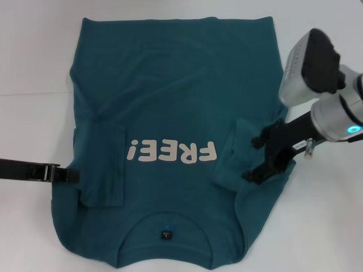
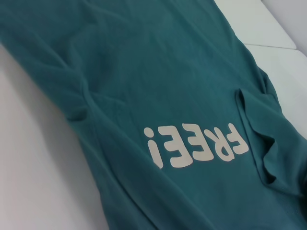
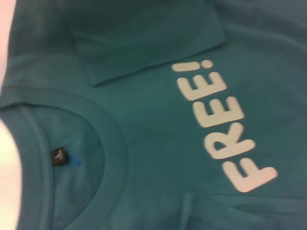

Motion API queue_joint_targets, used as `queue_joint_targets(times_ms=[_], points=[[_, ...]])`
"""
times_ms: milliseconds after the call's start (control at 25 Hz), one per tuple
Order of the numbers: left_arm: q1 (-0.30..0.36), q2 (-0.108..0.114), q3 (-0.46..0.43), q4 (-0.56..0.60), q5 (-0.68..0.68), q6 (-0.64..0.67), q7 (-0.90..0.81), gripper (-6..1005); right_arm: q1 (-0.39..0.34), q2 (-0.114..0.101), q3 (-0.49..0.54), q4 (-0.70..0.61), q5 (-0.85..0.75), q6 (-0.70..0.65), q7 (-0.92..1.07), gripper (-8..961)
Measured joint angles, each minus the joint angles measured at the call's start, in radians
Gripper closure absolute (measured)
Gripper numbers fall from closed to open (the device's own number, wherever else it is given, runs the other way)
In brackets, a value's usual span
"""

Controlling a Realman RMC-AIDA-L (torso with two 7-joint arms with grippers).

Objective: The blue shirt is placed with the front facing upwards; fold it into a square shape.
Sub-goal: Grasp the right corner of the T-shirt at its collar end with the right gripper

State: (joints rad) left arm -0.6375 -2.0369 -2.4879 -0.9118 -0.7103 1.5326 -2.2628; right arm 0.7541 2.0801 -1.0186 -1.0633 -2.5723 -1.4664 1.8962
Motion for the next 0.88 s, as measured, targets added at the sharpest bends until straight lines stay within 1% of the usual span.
queue_joint_targets(times_ms=[40,80,200,240,680,880], points=[[0.001,0.0,-0.001,0.0,0.0,0.0,-0.001,972,0.002,0.006,-0.026,0.006,0.002,-0.004,0.007,58],[0.003,0.0,-0.001,0.0,0.0,0.0,-0.001,972,0.002,0.006,-0.026,0.006,0.002,-0.004,0.007,58],[0.007,0.0,-0.002,-0.001,0.0,0.0,-0.003,971,-0.003,0.012,-0.072,0.021,0.005,0.006,0.02,57],[0.008,-0.001,-0.002,-0.001,0.0,0.0,-0.003,971,-0.003,0.013,-0.09,0.045,0.003,0.02,0.024,57],[0.016,0.0,-0.001,-0.001,-0.003,0.0,-0.004,971,-0.003,0.008,-0.103,0.103,-0.014,0.074,0.029,78],[0.017,0.001,0.001,-0.001,-0.004,-0.001,-0.004,970,0.004,0.01,-0.108,0.118,-0.025,0.103,0.03,178]])
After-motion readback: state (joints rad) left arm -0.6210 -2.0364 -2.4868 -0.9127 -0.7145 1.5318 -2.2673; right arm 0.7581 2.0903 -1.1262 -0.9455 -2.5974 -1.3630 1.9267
